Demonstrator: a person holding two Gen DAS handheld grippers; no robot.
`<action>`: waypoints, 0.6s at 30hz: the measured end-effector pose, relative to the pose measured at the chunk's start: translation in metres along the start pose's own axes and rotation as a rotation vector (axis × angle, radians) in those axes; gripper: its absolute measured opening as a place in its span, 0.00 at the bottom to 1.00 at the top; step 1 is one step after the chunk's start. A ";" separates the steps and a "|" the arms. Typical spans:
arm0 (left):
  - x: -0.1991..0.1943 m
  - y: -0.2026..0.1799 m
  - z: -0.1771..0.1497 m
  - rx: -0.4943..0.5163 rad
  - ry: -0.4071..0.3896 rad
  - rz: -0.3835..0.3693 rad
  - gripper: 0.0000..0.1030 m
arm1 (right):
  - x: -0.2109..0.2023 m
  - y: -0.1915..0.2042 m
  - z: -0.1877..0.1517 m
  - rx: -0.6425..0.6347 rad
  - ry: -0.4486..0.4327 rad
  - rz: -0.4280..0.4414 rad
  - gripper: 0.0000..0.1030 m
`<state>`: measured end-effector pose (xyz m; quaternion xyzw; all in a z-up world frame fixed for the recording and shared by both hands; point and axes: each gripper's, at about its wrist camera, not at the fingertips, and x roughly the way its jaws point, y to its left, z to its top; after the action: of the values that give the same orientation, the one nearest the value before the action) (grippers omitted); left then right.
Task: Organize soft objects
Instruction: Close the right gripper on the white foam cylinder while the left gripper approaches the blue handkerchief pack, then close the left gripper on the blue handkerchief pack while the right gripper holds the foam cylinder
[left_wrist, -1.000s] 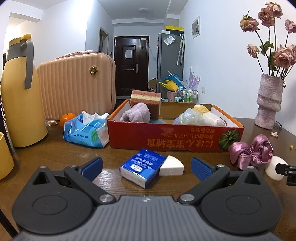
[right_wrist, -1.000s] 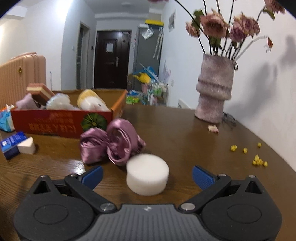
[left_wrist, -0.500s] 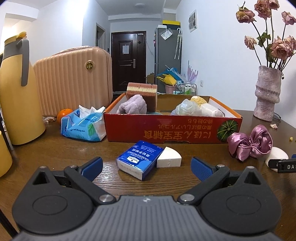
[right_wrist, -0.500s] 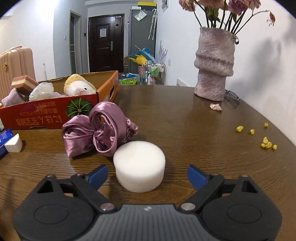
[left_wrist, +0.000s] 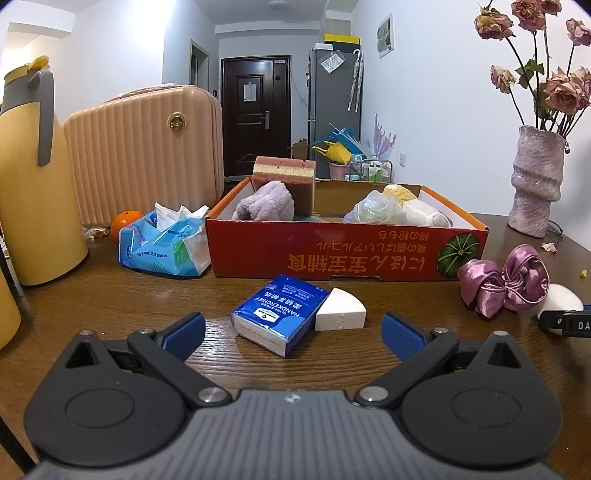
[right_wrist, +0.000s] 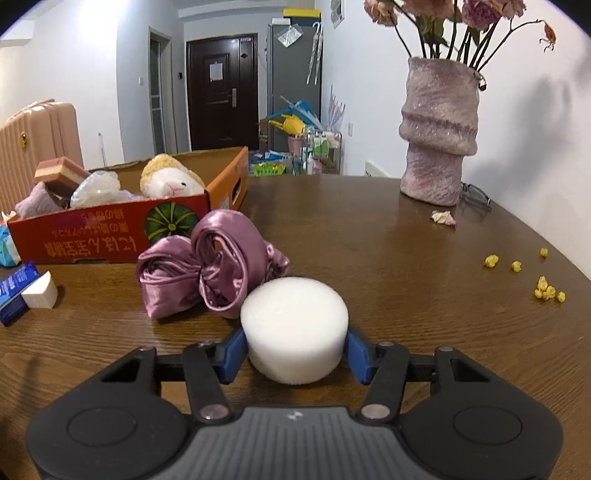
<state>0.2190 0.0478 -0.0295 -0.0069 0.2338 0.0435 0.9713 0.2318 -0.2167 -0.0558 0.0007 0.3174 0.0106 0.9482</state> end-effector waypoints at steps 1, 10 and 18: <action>0.001 0.000 0.000 0.001 0.000 0.000 1.00 | -0.001 0.000 0.000 0.001 -0.008 -0.003 0.54; 0.010 0.004 0.003 0.023 0.001 0.018 1.00 | -0.009 -0.002 0.001 0.005 -0.055 -0.022 0.54; 0.030 0.016 0.006 0.032 0.038 0.033 1.00 | -0.012 -0.002 0.000 0.004 -0.074 -0.035 0.54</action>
<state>0.2467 0.0665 -0.0379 0.0120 0.2530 0.0558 0.9658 0.2227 -0.2191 -0.0484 -0.0026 0.2820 -0.0064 0.9594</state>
